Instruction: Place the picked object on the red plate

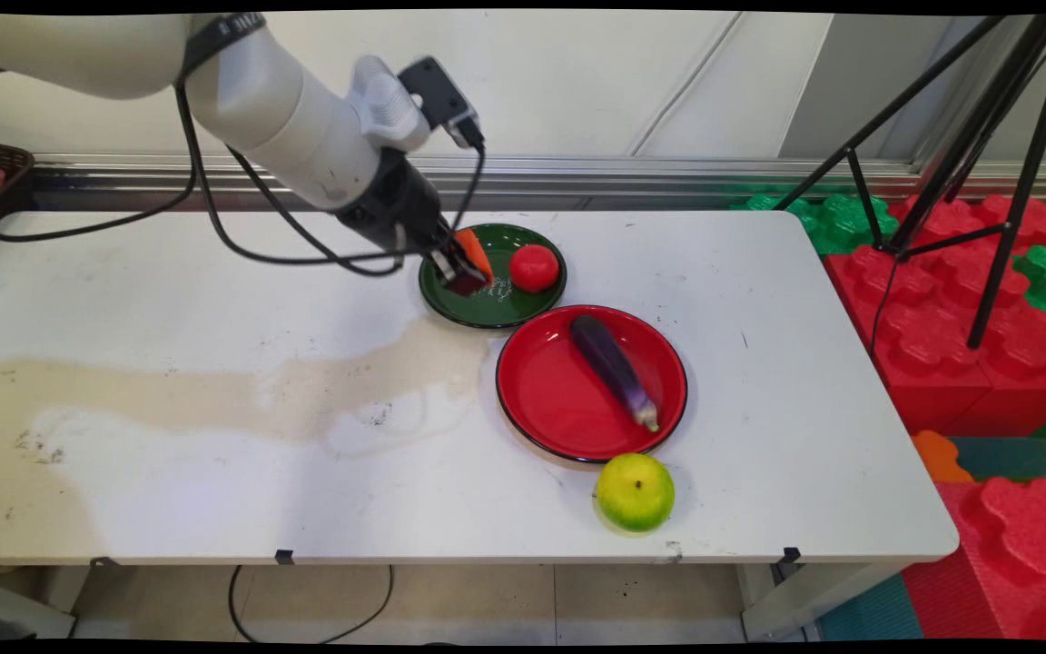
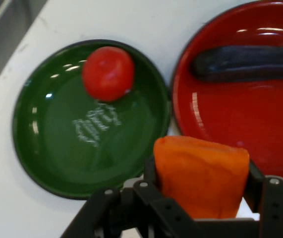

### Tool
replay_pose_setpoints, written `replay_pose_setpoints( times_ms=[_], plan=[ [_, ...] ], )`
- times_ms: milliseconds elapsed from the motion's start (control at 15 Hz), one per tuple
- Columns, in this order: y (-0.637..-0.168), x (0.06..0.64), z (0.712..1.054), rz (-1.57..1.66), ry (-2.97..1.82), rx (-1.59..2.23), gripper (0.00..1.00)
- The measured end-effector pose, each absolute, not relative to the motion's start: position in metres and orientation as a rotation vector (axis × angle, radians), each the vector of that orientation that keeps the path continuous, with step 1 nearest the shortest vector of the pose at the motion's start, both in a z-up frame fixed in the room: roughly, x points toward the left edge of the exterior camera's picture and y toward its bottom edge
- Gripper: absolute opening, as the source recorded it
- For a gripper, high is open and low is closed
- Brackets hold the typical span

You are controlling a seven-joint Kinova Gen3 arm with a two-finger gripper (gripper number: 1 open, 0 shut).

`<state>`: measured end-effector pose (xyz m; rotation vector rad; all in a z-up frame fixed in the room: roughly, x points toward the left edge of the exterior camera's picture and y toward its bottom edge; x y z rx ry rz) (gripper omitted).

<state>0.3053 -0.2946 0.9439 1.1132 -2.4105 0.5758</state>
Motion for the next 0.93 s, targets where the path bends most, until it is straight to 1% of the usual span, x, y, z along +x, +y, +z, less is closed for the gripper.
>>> replay_pose_setpoints(
  times_ms=[467,733,933],
  plan=[
    [-0.278,0.265,0.937,0.479,-2.411,1.13,0.0],
    [-0.28,0.247,0.92,0.423,-2.424,1.15,0.0],
    [-0.289,0.23,0.895,0.368,-2.443,1.151,0.0]
  ],
)
